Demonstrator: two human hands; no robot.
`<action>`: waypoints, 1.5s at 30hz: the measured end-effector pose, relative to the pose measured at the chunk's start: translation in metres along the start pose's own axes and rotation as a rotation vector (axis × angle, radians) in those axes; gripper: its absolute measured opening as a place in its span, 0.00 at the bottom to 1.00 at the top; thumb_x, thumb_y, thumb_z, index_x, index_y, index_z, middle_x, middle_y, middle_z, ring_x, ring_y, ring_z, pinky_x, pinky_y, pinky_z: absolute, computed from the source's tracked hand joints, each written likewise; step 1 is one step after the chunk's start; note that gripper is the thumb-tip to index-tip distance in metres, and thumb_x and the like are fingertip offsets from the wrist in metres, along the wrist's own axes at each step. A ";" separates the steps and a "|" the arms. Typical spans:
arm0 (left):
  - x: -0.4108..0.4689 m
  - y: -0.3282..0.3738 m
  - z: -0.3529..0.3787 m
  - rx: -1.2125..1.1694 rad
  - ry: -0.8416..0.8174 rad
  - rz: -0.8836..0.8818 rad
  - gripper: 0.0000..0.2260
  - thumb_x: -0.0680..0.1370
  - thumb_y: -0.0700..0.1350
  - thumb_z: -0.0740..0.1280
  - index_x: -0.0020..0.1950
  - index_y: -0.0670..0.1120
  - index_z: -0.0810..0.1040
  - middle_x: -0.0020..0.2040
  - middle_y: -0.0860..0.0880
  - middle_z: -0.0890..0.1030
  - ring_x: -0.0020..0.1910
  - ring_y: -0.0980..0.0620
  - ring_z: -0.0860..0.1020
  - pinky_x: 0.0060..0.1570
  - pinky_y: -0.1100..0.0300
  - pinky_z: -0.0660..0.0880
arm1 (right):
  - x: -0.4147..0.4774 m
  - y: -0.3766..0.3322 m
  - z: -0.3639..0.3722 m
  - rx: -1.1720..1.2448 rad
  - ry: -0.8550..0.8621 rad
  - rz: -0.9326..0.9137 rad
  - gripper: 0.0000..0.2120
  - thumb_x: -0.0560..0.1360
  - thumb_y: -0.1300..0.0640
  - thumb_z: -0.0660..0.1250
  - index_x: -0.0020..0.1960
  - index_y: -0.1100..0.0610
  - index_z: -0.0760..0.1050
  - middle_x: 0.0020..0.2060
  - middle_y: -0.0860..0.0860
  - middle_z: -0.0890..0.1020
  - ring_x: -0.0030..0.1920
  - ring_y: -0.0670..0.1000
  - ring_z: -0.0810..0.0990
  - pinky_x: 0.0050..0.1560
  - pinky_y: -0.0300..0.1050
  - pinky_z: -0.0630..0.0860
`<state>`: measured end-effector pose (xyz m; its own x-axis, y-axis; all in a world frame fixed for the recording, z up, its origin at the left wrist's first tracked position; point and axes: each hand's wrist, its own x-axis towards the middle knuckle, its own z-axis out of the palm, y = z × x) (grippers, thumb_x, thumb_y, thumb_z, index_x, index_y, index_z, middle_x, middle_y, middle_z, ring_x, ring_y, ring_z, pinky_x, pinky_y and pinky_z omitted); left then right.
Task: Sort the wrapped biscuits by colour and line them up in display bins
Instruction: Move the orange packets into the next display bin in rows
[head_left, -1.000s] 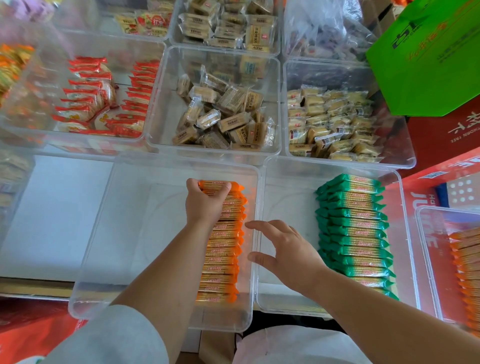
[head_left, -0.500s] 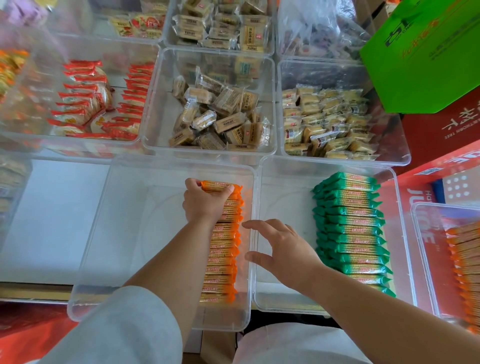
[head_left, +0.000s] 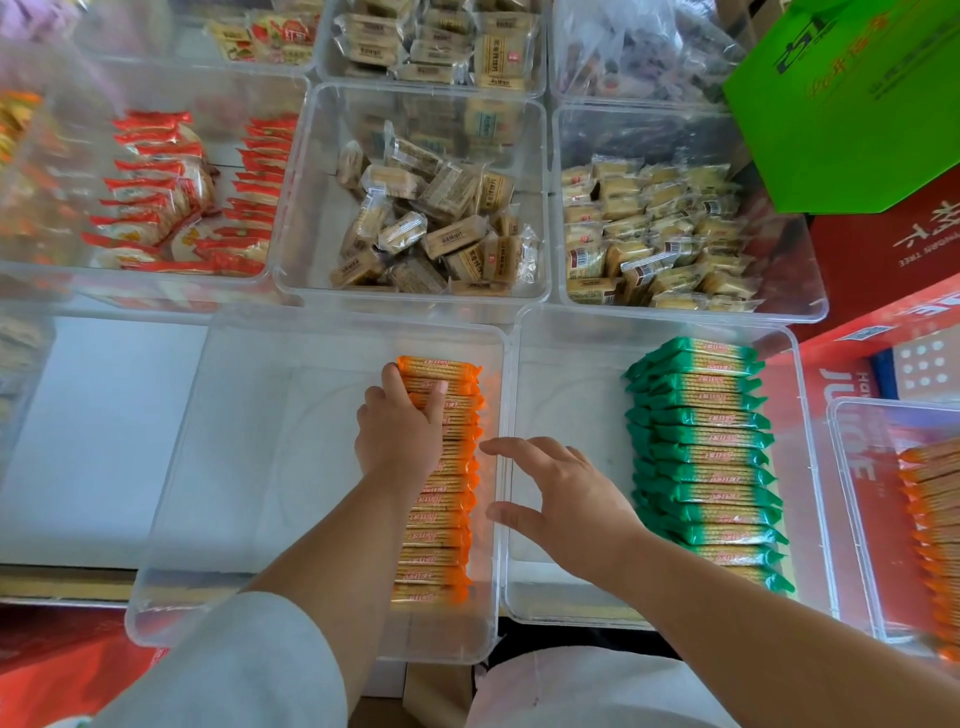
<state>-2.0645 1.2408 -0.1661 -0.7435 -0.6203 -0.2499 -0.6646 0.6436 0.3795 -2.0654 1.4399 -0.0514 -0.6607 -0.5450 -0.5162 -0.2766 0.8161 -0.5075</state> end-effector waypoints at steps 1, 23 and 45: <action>0.002 0.001 0.001 0.005 -0.017 -0.011 0.32 0.80 0.69 0.51 0.77 0.51 0.56 0.65 0.44 0.74 0.61 0.43 0.75 0.51 0.47 0.77 | 0.000 0.000 0.000 0.001 -0.001 0.000 0.28 0.78 0.36 0.63 0.74 0.30 0.56 0.71 0.40 0.68 0.69 0.48 0.67 0.64 0.45 0.70; 0.030 0.001 -0.009 -0.224 -0.080 -0.177 0.21 0.81 0.67 0.52 0.56 0.50 0.68 0.47 0.48 0.80 0.42 0.49 0.79 0.33 0.55 0.71 | 0.002 -0.003 -0.001 -0.011 -0.028 0.018 0.28 0.77 0.34 0.62 0.73 0.30 0.55 0.71 0.42 0.68 0.70 0.48 0.68 0.65 0.48 0.72; 0.020 0.001 -0.017 -0.462 -0.201 -0.237 0.36 0.68 0.73 0.69 0.68 0.54 0.69 0.59 0.50 0.78 0.54 0.47 0.80 0.51 0.47 0.80 | 0.004 -0.008 -0.009 -0.059 -0.055 0.026 0.28 0.78 0.37 0.64 0.73 0.31 0.54 0.72 0.43 0.69 0.67 0.50 0.72 0.59 0.48 0.75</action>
<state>-2.0789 1.2215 -0.1555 -0.6075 -0.5974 -0.5234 -0.7470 0.2057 0.6322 -2.0724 1.4331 -0.0430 -0.6294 -0.5320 -0.5664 -0.3018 0.8390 -0.4527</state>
